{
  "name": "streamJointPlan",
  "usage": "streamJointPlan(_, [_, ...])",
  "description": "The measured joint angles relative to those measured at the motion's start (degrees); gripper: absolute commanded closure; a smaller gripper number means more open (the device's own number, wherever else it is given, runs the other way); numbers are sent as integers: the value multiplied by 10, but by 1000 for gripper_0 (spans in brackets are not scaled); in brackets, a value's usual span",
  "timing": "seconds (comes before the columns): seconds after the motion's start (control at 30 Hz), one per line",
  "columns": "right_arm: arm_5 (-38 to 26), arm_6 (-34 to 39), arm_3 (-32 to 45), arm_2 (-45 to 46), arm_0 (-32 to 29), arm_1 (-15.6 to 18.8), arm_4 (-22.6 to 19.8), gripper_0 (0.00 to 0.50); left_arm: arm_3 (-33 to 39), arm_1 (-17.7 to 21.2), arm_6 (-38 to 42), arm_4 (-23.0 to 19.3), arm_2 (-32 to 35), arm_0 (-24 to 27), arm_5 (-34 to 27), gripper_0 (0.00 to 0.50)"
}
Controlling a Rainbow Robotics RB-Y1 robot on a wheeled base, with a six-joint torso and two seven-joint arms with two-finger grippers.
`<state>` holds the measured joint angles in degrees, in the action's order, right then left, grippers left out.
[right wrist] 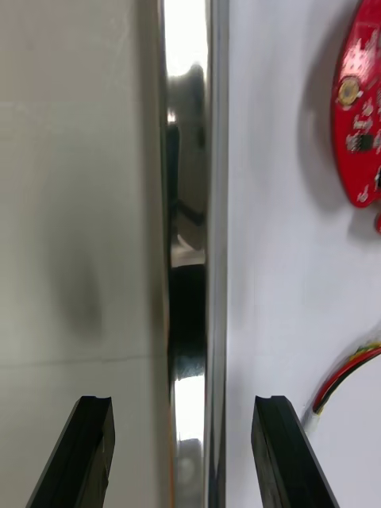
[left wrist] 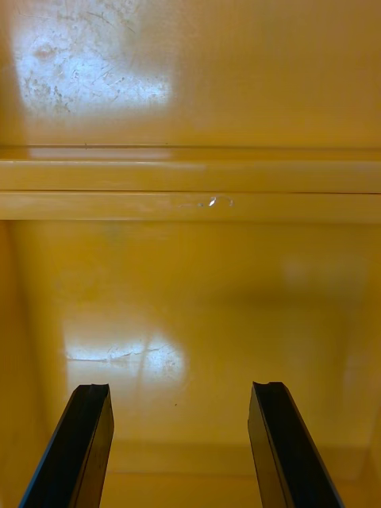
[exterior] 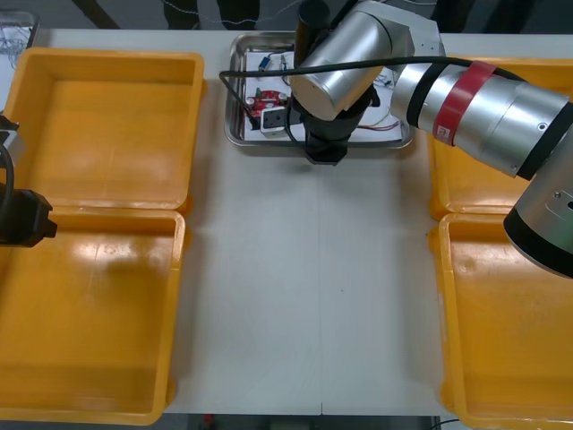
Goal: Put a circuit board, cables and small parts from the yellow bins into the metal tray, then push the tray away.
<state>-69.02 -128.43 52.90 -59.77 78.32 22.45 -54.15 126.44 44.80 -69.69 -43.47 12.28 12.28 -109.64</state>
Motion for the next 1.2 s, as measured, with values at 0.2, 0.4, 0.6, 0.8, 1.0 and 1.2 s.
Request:
streamJointPlan(0.2, [-120, 0, 14, 75, 0, -2, 5, 0, 0, 0, 0, 0, 0, 0, 0, 0])
streamJointPlan(0.4, [-251, 34, 78, 156, -1, -3, 38, 0, 0, 0, 0, 0, 0, 0, 0, 0])
streamJointPlan(0.6, [-364, 154, 244, 225, -37, -2, 109, 0, 0, 0, 0, 0, 0, 0, 0, 0])
streamJointPlan(0.8, [-405, 265, 411, 247, -92, 16, 123, 0, 0, 0, 0, 0, 0, 0, 0, 0])
streamJointPlan(1.0, [-406, 383, 518, 289, -144, 48, 119, 0, 0, 0, 0, 0, 0, 0, 0, 0])
streamJointPlan(1.2, [-408, 488, 584, 391, -208, 71, 88, 0, 1, 0, 0, 0, 0, 0, 0, 0])
